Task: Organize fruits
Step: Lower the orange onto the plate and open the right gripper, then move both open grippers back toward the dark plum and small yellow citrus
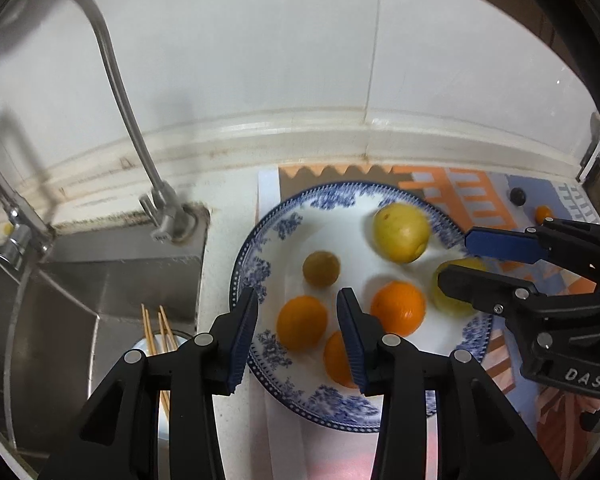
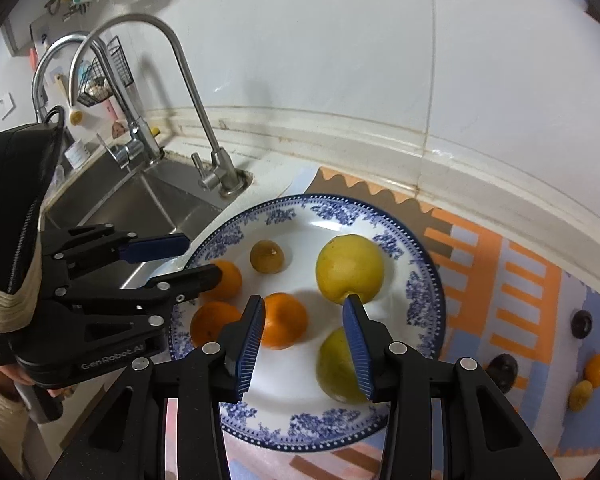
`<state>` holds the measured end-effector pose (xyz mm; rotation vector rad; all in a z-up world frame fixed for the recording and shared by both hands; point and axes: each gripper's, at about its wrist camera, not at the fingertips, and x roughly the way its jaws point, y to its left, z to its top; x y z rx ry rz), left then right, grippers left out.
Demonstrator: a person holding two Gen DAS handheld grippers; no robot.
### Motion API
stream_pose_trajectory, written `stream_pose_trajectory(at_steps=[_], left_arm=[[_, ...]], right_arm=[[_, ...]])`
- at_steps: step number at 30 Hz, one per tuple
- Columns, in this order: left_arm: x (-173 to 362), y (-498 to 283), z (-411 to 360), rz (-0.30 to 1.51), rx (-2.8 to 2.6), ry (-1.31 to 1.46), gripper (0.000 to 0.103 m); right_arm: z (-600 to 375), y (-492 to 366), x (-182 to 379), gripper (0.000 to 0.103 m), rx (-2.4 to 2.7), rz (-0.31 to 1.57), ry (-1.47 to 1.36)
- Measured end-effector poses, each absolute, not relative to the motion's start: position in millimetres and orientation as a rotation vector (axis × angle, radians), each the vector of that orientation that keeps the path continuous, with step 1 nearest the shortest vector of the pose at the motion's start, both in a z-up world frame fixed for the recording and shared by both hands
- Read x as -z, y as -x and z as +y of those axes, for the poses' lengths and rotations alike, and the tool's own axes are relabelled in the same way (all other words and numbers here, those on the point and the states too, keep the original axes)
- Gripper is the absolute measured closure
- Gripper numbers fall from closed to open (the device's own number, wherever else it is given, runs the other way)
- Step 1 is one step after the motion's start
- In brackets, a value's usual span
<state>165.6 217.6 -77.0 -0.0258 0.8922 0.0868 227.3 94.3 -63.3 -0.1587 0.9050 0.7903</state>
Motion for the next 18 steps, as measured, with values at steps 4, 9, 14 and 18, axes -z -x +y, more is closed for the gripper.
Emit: stream_pose_trajectory(at_steps=[4,9,14,18], left_arm=[[58,-152,203,0.826,-0.099,0.012,0.06],[37,-137,179,0.771,-0.083,-0.002,0.051],[25,-130,152,0.738,-0.039,-0.007,0.047],[20,-126,131,0.719,-0.014,-0.016,0.043]], right_arm=[[76,-221,51,0.061,-0.762,0.865,0.139],[47,-209,33,0.053,-0.713,0.798,0.129],[14,-198,18,0.05,-0.658,0.745,0.112],[-11,-190,9,0.047,-0.604,0.72,0.107]])
